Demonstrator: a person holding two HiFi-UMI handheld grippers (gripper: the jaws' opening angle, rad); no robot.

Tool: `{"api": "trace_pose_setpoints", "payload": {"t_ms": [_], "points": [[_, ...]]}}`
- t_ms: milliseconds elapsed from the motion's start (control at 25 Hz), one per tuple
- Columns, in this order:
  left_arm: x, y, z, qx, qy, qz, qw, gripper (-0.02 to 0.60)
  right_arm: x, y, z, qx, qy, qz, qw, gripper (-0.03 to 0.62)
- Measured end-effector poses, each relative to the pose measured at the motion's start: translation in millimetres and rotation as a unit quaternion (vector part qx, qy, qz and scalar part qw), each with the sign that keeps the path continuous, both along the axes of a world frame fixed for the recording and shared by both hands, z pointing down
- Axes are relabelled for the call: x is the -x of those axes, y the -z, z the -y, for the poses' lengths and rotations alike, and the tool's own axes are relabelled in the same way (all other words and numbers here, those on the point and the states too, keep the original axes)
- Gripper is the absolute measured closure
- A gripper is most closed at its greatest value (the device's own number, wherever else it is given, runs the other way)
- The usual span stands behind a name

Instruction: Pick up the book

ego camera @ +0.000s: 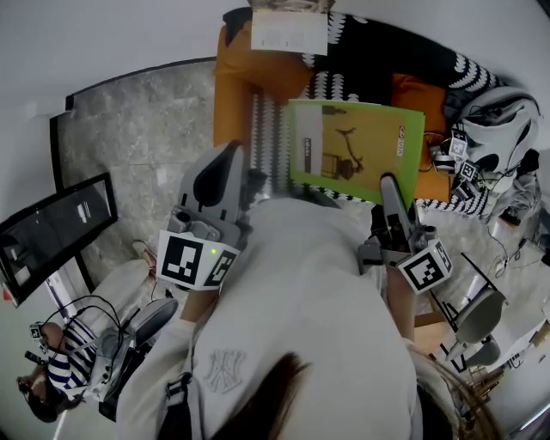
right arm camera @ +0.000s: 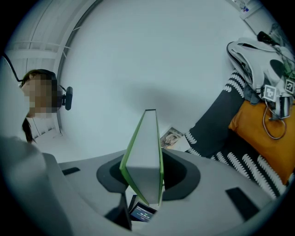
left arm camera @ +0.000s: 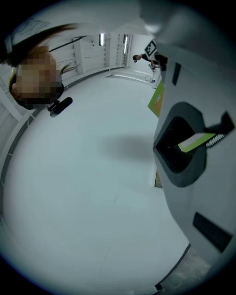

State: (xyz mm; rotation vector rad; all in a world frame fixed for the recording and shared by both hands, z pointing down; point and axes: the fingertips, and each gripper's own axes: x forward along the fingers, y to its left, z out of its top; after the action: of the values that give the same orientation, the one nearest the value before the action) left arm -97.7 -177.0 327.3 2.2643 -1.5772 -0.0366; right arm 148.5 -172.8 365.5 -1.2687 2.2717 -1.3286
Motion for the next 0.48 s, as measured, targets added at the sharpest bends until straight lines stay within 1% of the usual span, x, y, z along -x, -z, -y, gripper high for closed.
{"api": "trace_pose_setpoints", "payload": {"t_ms": [80, 280, 480], "points": [[-0.6, -0.9, 0.1, 0.000, 0.000, -0.001, 1.0000, 0.572, 0.2, 0.1, 0.4, -0.001, 0.002, -0.002, 1.000, 0.444], [-1.1, -0.9, 0.0, 0.002, 0.000, -0.001, 1.0000, 0.572, 0.9, -1.5, -1.3, 0.006, 0.001, 0.012, 1.000, 0.444], [-3.0, -2.1, 0.3, 0.002, 0.000, 0.000, 1.0000, 0.572, -0.4, -2.3, 0.2, 0.004, 0.004, 0.005, 1.000, 0.444]]}}
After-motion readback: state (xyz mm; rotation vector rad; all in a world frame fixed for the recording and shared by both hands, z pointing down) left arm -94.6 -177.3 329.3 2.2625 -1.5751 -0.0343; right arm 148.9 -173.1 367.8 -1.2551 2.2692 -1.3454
